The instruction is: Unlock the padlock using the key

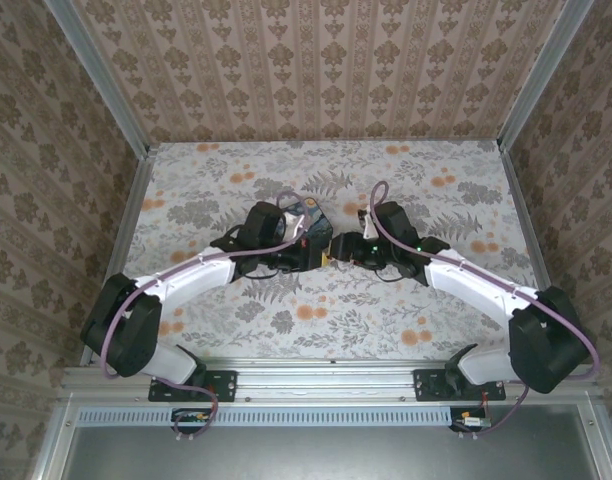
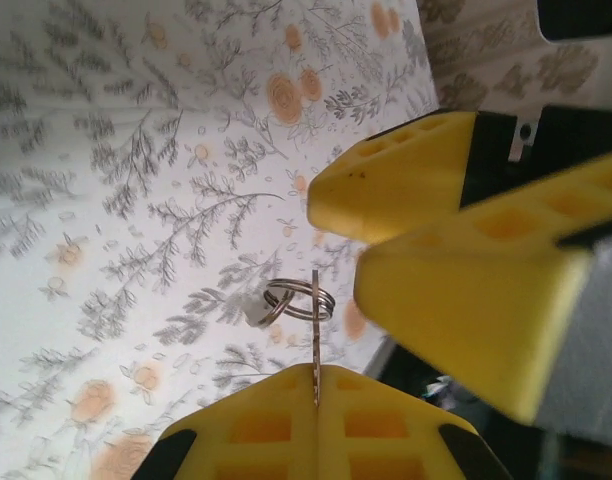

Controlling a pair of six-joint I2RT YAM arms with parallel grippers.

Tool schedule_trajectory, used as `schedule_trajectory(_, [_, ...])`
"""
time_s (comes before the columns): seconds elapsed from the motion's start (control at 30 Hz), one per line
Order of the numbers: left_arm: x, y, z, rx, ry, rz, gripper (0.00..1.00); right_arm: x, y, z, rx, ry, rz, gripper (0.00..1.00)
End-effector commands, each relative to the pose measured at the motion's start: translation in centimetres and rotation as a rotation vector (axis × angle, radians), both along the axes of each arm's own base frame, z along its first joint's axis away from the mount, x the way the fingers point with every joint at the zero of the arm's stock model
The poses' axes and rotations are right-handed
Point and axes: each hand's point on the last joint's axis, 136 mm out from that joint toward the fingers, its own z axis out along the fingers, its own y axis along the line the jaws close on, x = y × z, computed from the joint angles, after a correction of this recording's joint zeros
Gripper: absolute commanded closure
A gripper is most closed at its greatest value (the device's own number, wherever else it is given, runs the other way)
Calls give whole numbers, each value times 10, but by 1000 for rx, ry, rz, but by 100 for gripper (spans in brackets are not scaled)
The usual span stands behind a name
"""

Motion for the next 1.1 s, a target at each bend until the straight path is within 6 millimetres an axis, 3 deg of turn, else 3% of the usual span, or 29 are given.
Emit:
schedule_trajectory(0.0, [-1, 7, 8, 167, -343, -208, 100, -4, -36, 19, -38, -22, -54, 40])
schedule_trajectory(0.13, [3, -8, 28, 238, -654, -375, 100, -6, -57, 41, 27, -30, -91, 39])
schedule_trajectory(0.27, [-2, -17, 45, 237, -911, -533, 100, -13, -50, 67, 99, -68, 8, 44])
schedule_trajectory(0.43, [10, -12, 72, 106, -815, -529, 100, -36, -31, 113, 167, -375, 262, 57])
schedule_trajectory(0.57, [3, -8, 87, 12, -708, -575, 100, -46, -20, 128, 224, -520, 386, 60])
schedule_trajectory(0.7, [7, -1, 78, 82, -827, -561, 100, -20, -19, 119, 248, -408, 284, 54])
schedule_trajectory(0.83, [3, 4, 86, 42, -1041, -539, 100, 3, -15, 100, 329, -192, 141, 54])
schedule_trajectory(0.93, [-4, 5, 88, 12, -1130, -575, 100, 10, -14, 87, 366, -72, 46, 54])
schedule_trajectory(1.07, [-6, 5, 70, 83, -1304, -650, 100, 11, -17, 65, 391, 95, -117, 55])
